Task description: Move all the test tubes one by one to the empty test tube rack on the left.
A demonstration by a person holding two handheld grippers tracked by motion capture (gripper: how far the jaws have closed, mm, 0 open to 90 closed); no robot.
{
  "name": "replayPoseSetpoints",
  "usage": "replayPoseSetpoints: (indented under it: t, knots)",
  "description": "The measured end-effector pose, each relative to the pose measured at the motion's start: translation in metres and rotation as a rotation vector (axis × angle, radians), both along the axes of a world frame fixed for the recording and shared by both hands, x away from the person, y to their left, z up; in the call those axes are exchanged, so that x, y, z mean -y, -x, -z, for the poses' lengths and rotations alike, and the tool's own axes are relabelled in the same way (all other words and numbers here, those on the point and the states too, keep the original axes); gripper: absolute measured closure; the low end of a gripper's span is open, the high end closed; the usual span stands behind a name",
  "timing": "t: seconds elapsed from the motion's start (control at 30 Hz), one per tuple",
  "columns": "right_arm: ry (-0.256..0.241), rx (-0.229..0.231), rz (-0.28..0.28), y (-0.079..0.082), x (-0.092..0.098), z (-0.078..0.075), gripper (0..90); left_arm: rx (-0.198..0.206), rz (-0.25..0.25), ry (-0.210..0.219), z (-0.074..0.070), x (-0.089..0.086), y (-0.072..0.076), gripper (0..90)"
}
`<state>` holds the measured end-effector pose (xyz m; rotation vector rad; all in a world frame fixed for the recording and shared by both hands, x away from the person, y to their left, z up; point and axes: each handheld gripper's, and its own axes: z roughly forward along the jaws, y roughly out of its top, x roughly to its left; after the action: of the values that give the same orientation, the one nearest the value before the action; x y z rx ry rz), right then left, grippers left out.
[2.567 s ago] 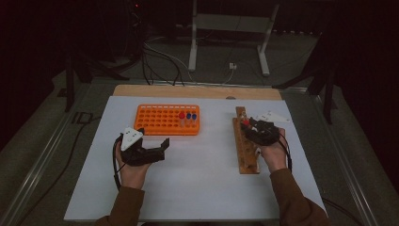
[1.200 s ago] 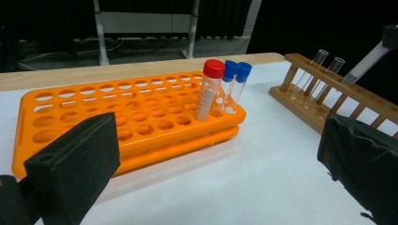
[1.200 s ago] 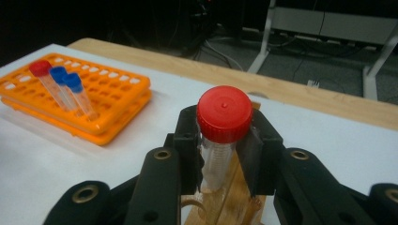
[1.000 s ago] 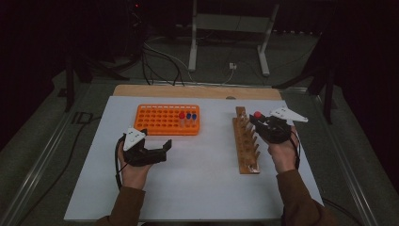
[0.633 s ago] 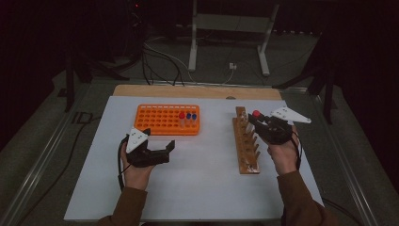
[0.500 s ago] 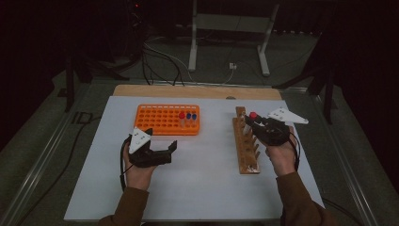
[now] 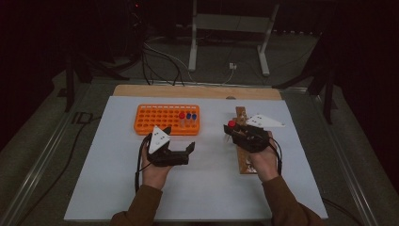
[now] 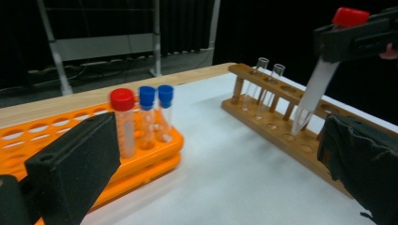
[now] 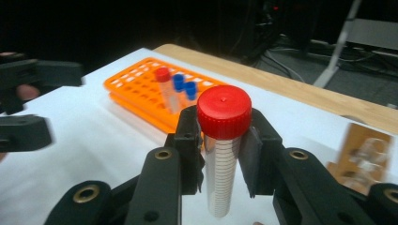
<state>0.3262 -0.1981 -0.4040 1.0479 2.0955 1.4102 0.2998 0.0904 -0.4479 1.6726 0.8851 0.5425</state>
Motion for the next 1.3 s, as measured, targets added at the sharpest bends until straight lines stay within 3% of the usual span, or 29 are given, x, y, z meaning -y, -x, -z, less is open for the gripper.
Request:
replayPoseSetpoints:
  t: [0.47,0.63,0.83,1.0,1.3]
  knots:
    - [-0.012,-0.027,-0.091,0.007,-0.03,0.005,71.2,0.003,0.094,0.009,0.006,0.031,0.0,2.8]
    - [-0.025,-0.047,-0.119,0.008,-0.038,0.008,71.2,-0.022,0.122,-0.022,0.008,0.042,-0.001,7.5]
    - [-0.019,-0.053,-0.144,0.011,-0.046,0.01,71.2,-0.057,0.164,-0.053,0.011,0.05,-0.003,22.7]
    - [-0.012,-0.056,-0.155,0.012,-0.05,0.012,71.2,-0.062,0.173,-0.065,0.011,0.053,-0.003,35.7]
    - [-0.009,-0.061,-0.163,0.014,-0.05,0.015,71.3,-0.055,0.224,-0.068,0.012,0.053,-0.001,67.5]
